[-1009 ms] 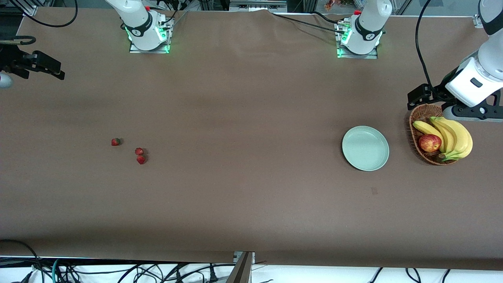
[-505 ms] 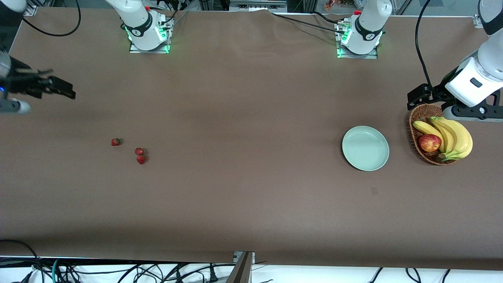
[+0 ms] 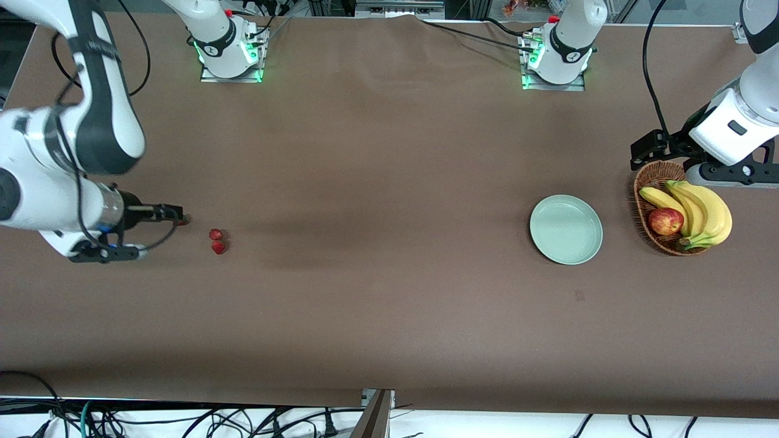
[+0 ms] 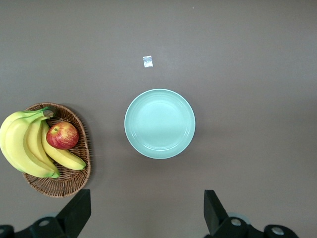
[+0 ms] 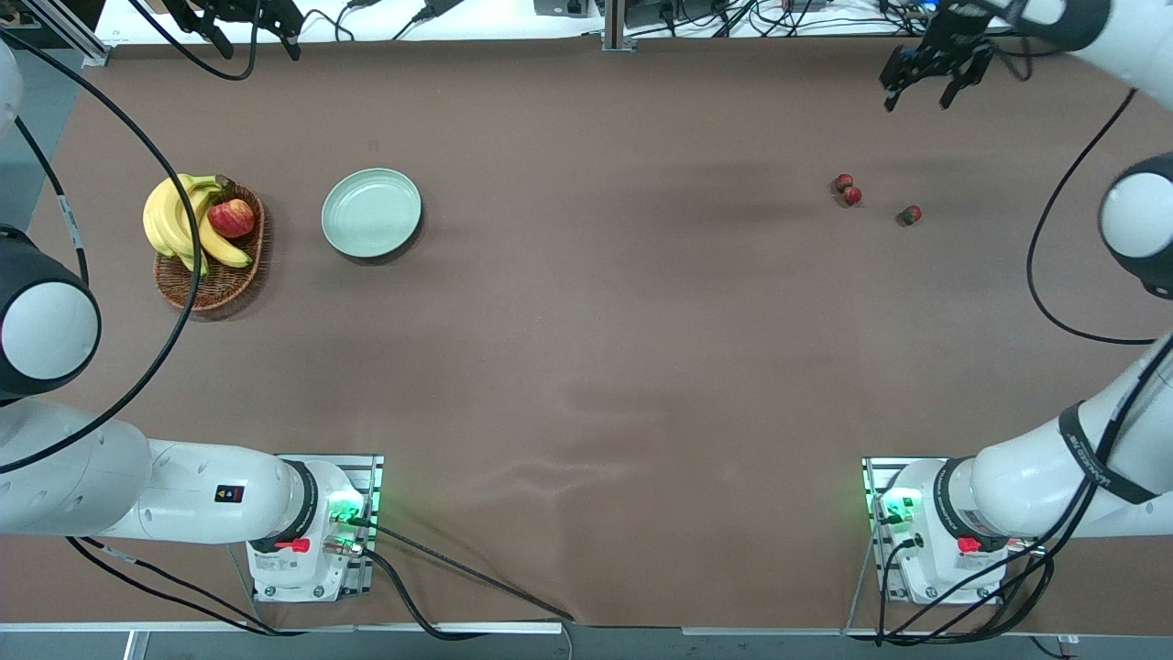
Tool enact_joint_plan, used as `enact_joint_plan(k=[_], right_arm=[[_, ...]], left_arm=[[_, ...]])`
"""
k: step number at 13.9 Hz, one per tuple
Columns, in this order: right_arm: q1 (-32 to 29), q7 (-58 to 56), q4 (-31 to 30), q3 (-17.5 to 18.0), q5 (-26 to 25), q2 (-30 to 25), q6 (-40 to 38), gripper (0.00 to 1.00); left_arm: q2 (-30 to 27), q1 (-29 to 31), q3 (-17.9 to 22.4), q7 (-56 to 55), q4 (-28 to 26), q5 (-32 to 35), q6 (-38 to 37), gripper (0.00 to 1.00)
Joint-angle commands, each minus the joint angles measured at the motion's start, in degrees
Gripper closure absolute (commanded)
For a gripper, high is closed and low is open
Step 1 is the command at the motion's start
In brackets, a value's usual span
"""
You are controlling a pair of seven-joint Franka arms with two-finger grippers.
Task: Collect all strawberries into plate
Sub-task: 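Lower the right gripper and grasp one red strawberry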
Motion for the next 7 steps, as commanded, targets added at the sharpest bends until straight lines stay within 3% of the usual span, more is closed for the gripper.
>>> enact_joint_plan(k=[1, 7], right_arm=[[0.71, 0.9, 0.85, 0.04, -0.23, 5.23, 5.0, 0.0], [2.2, 0.72, -4.59, 0.04, -0.14, 10.52, 18.02, 0.0]], left_arm=[[-0.76, -0.2, 0.05, -0.29, 0.03, -0.57, -0.75, 0.0], [-0.76, -0.2, 0.05, -0.38, 0.03, -0.57, -0.66, 0.0]])
